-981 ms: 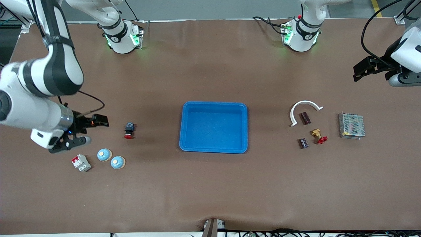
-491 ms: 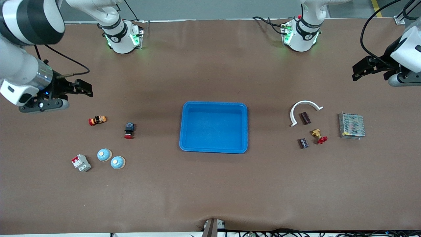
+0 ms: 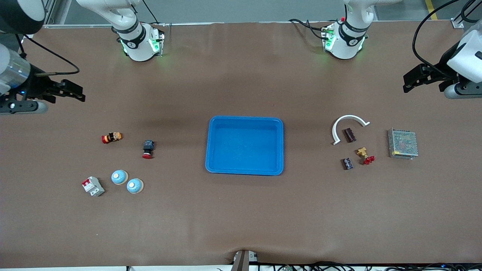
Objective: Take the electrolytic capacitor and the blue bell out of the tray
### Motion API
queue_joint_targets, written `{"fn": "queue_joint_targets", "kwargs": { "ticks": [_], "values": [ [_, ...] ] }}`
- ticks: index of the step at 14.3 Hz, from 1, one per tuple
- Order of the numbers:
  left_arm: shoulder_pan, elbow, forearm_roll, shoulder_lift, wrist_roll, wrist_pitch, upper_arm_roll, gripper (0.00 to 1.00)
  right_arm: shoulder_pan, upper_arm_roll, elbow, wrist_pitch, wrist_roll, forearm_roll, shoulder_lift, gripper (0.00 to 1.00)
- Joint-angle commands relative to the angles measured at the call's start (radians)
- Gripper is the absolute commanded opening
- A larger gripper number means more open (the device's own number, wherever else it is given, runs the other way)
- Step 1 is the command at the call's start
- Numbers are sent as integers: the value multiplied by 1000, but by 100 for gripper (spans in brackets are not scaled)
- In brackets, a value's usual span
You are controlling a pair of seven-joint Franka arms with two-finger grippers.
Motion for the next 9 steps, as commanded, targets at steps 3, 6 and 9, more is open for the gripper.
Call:
{"fn": "queue_joint_targets", "kwargs": {
  "ticks": [3,6,9],
  "values": [
    [2,-18,-22,-22,20,4,4,100,-25,14,-21,-2,2,-14,-25,100],
    [1,-16,-19,-19,18,4,4,100,-22,14,-20,2,2,-16,-24,100],
    [-4,20,-12,10,15,4,4,100,-22,15,-21,7,2,-27,-19,100]
  ]
}}
